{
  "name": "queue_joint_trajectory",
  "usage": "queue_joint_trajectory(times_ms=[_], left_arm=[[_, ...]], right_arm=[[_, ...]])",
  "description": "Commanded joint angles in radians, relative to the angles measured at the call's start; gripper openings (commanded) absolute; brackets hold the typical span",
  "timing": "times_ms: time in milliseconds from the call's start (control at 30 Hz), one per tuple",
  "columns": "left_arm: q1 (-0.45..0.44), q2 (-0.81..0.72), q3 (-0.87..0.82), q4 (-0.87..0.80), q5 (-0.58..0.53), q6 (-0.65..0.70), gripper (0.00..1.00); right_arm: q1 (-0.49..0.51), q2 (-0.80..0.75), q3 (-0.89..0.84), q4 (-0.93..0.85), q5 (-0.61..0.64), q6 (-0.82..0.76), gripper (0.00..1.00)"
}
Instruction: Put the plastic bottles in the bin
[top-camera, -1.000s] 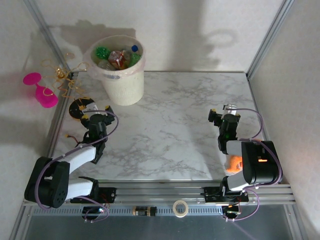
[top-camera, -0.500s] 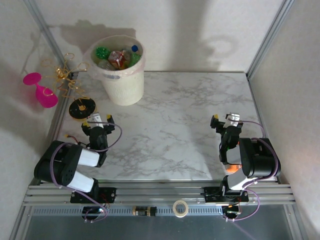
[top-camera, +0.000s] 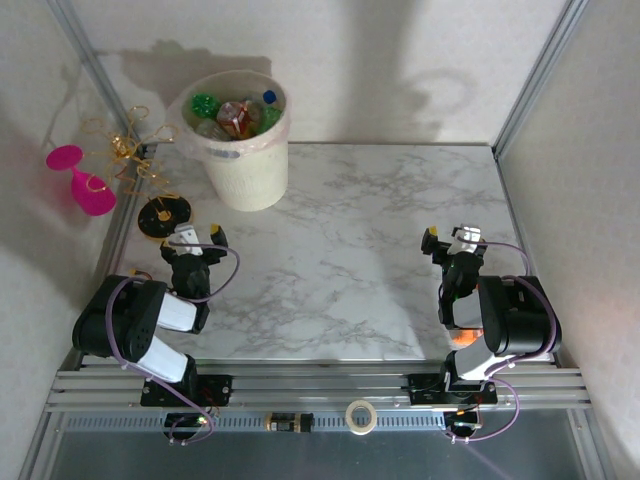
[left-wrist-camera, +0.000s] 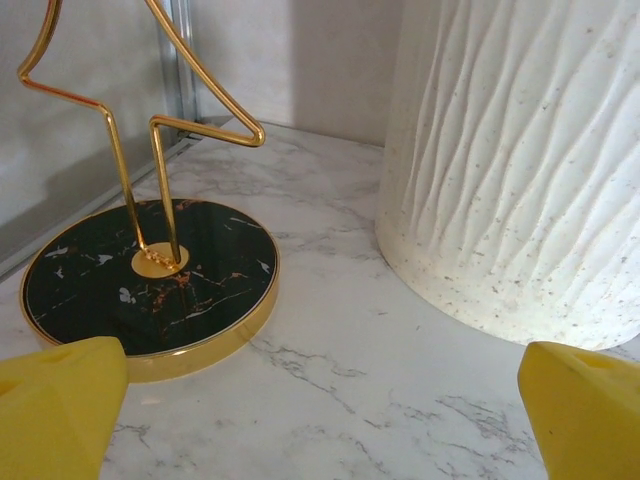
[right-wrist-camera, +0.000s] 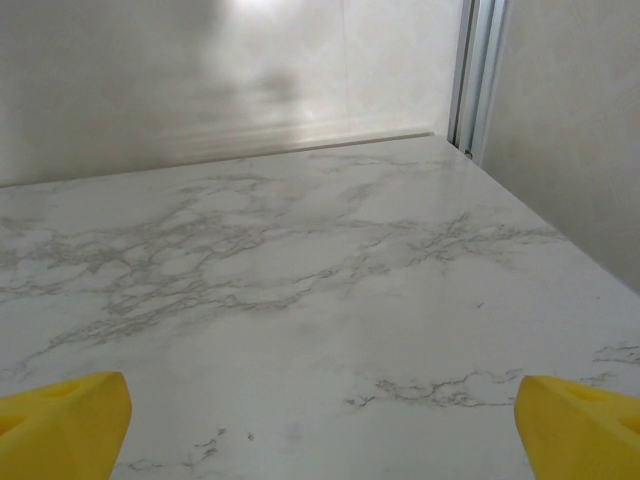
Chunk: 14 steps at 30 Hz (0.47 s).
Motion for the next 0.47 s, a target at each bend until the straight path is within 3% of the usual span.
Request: queue_joint_trajectory(times_ms=[0, 433], left_arm=[[0.008, 0.005, 0.019, 0.007, 0.018, -0.018, 0.99], [0.034, 0.004, 0.033, -0.022, 0.059, -0.038, 1.0]], right_arm=[[0.004, 0.004, 0.003, 0.046, 0.017, 0.0, 0.99], [0.004, 0.004, 0.007, 0.037, -0.004, -0.009, 0.99]])
